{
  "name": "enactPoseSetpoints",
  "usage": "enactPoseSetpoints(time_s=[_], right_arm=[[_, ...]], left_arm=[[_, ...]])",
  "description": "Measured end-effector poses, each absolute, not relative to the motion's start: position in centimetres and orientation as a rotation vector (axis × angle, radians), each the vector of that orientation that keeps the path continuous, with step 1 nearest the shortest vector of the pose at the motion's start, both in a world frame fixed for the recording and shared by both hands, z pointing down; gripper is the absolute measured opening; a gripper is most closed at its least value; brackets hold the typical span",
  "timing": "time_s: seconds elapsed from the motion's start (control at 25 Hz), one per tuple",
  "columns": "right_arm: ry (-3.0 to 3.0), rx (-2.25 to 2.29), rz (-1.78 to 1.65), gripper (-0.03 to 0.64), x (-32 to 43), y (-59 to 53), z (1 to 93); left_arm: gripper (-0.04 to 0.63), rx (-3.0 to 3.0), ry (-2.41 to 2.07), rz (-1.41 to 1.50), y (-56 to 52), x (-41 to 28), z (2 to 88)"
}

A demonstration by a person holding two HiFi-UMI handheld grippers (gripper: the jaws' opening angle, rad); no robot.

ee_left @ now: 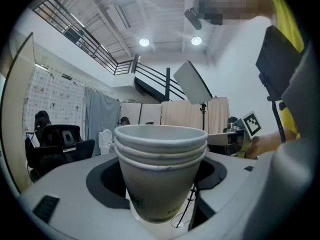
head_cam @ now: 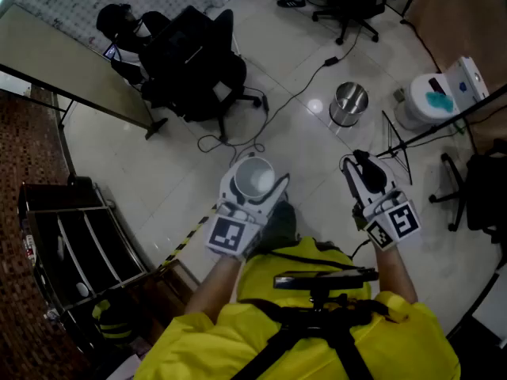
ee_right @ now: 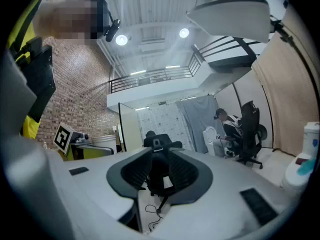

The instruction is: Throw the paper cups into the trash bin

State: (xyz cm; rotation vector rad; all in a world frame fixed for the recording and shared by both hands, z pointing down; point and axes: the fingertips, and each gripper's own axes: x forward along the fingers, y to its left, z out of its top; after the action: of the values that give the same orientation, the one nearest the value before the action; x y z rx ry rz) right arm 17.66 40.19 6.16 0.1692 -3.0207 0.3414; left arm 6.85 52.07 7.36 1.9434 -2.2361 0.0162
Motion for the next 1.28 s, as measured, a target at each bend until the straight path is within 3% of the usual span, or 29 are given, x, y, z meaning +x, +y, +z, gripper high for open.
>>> enactPoseSetpoints(time_s=[0.36, 0.88, 1.08, 1.28], right_arm=[[-2.939, 0.579, 0.320, 0.109, 6.8, 30.9, 5.5], [-2.784, 0.931, 0.571, 0.109, 8.6, 5.3, 15.5], [-2.745, 0.932, 0.566, 0.109, 7.2, -5.7, 23.1], [-2.607, 1.030, 0.672, 0.109, 7.2, -11.0, 35.9]], left_arm=[[0.341, 2.128, -2.073, 0.063, 42.1, -7.3, 6.1], [0.341, 2.281, -1.766, 0.205, 13.9, -9.1, 12.8], [0.341, 2.323, -1.656, 0.278, 1.9, -9.3, 20.6], [0.341, 2.296, -1.415, 0.403, -5.4, -8.5, 37.4]])
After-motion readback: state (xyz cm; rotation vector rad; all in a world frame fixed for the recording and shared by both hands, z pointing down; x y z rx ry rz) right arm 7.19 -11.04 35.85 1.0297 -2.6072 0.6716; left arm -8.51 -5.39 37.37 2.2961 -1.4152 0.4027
